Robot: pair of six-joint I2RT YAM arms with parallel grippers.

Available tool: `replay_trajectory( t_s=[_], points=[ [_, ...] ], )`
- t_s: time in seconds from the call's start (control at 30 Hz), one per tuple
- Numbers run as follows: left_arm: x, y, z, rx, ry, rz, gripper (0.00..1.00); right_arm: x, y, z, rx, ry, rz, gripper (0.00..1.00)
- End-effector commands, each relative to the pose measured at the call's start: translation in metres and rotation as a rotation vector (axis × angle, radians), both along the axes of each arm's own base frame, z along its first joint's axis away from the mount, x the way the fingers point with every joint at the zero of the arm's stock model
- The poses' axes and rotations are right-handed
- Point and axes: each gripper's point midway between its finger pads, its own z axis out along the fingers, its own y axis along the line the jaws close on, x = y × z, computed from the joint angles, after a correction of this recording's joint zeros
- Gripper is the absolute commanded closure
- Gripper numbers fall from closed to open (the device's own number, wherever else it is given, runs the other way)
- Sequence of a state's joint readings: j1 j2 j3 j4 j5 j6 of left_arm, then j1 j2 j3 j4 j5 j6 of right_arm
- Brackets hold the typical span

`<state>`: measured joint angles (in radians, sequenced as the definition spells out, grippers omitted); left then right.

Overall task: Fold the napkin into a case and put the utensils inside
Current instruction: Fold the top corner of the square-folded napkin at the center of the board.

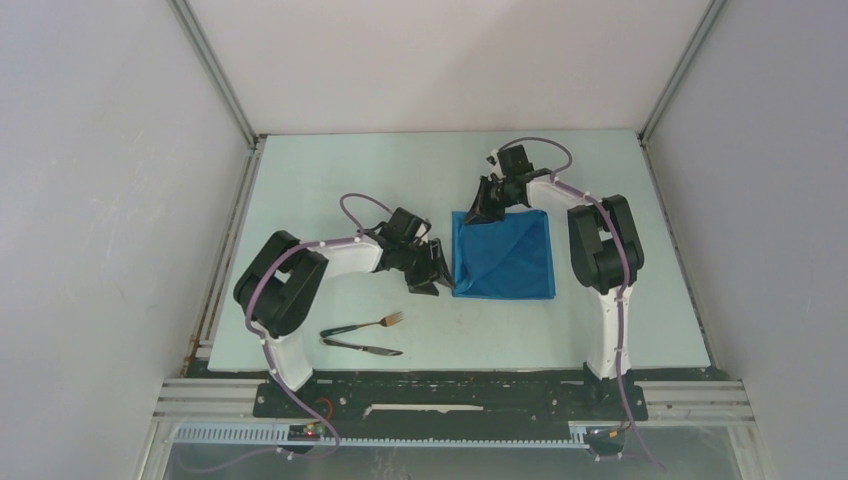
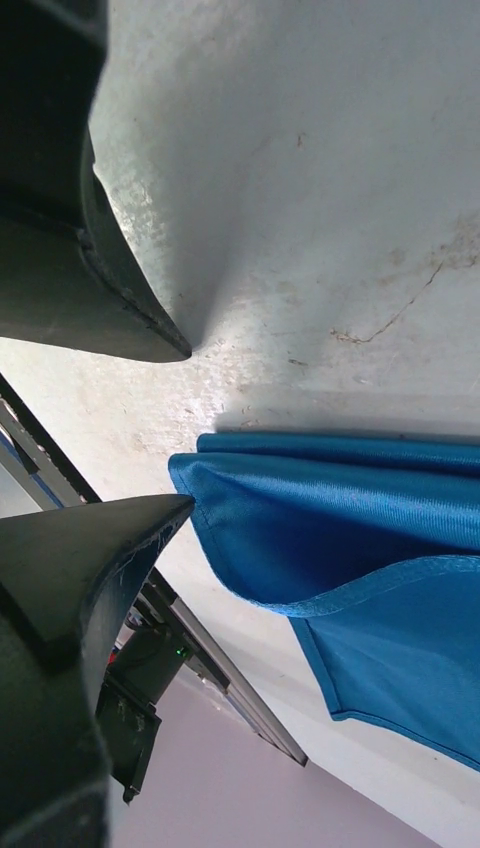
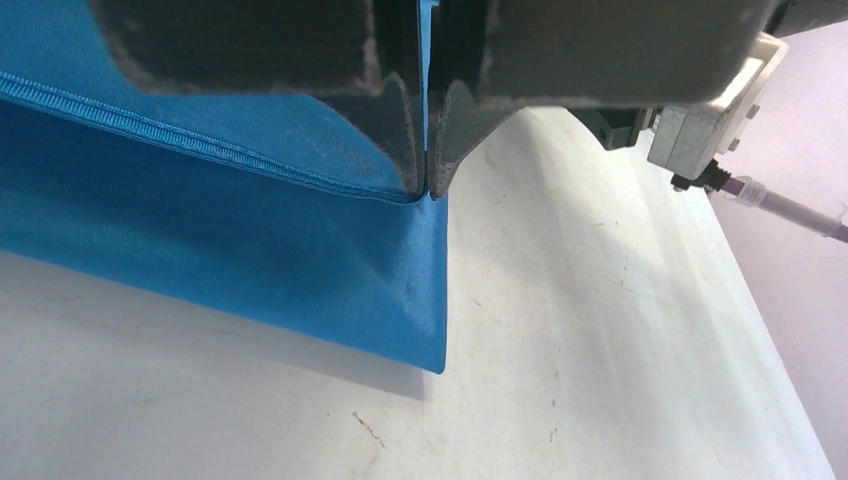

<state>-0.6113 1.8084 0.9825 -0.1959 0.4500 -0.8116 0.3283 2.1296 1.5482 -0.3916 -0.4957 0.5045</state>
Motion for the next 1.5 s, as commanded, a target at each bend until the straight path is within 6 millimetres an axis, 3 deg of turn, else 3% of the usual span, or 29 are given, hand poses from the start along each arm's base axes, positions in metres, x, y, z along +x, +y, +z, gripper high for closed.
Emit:
replay_trajectory(
  t_s=[0.0,0.4,1.47],
  points=[
    [-0.001,-0.003,-0.007,0.015,-0.007,-0.008,0.41,0.011,0.012,0.007,0.027,-0.018,0.01,1.0],
    [-0.008,-0.002,-0.016,0.028,0.011,-0.013,0.48,0.019,0.014,0.009,0.032,-0.032,0.003,1.0],
    [-0.032,0.006,-0.043,0.055,0.063,-0.01,0.54,0.044,0.021,0.002,0.045,-0.029,-0.022,1.0]
  ],
)
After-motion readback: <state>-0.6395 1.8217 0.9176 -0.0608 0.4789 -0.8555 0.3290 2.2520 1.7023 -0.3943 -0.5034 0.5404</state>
